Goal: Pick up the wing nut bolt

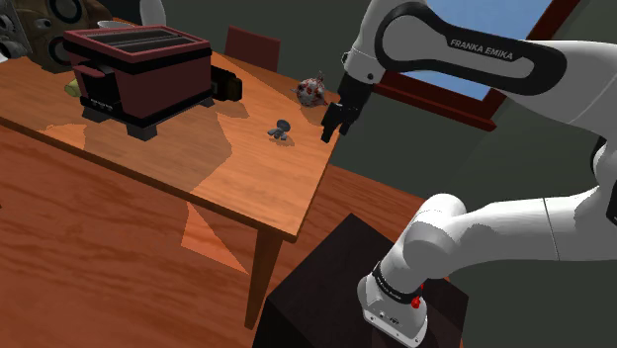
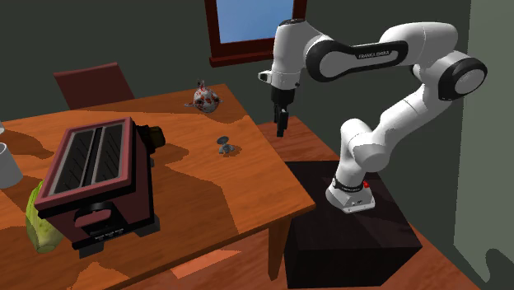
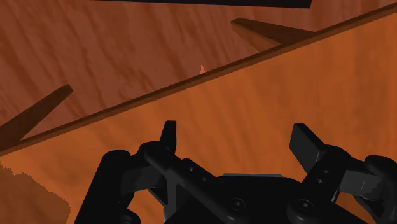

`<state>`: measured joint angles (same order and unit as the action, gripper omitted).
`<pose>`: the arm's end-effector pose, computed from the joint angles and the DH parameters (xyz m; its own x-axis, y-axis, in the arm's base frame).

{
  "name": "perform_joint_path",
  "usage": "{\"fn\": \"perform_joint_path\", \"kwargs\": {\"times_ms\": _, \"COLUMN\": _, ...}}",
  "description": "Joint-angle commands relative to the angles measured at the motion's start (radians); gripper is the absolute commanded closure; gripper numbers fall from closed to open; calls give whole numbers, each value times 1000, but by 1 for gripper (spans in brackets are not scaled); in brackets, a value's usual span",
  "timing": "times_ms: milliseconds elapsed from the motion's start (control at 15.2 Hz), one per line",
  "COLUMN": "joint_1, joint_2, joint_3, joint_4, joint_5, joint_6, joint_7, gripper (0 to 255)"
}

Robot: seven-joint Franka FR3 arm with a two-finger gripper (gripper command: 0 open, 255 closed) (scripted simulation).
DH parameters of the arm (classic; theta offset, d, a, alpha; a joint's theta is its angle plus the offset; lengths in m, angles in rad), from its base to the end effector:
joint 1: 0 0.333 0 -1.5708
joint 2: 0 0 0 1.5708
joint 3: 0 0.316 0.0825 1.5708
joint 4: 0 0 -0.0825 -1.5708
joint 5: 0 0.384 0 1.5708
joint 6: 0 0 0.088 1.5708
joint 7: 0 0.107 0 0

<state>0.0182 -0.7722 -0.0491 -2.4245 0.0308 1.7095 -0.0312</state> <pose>0.3221 -0.0106 0.5659 0.9983 0.0080 0.0583 0.0117 -0.9979 -0.0631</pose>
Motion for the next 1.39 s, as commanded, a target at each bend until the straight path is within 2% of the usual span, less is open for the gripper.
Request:
{"fn": "perform_joint_path", "kwargs": {"times_ms": 0, "joint_1": 0, "joint_2": 0, "joint_3": 0, "joint_4": 0, "joint_5": 0, "joint_6": 0, "joint_7": 0, "gripper": 0}}
{"fn": "perform_joint_path", "kwargs": {"times_ms": 528, "joint_1": -45, "joint_2": 262, "joint_3": 80, "joint_4": 75, "joint_5": -34, "joint_6": 260, "joint_7": 177, "gripper": 0}}
{"fn": "perform_joint_path", "kwargs": {"times_ms": 990, "joint_1": -95, "joint_2": 502, "joint_3": 132, "joint_4": 213, "joint_5": -117, "joint_6": 411, "joint_7": 348, "gripper": 0}}
{"fn": "perform_joint_path", "kwargs": {"times_ms": 1320, "joint_1": -96, "joint_2": 518, "joint_3": 133, "joint_4": 160, "joint_5": -123, "joint_6": 479, "joint_7": 357, "gripper": 0}}
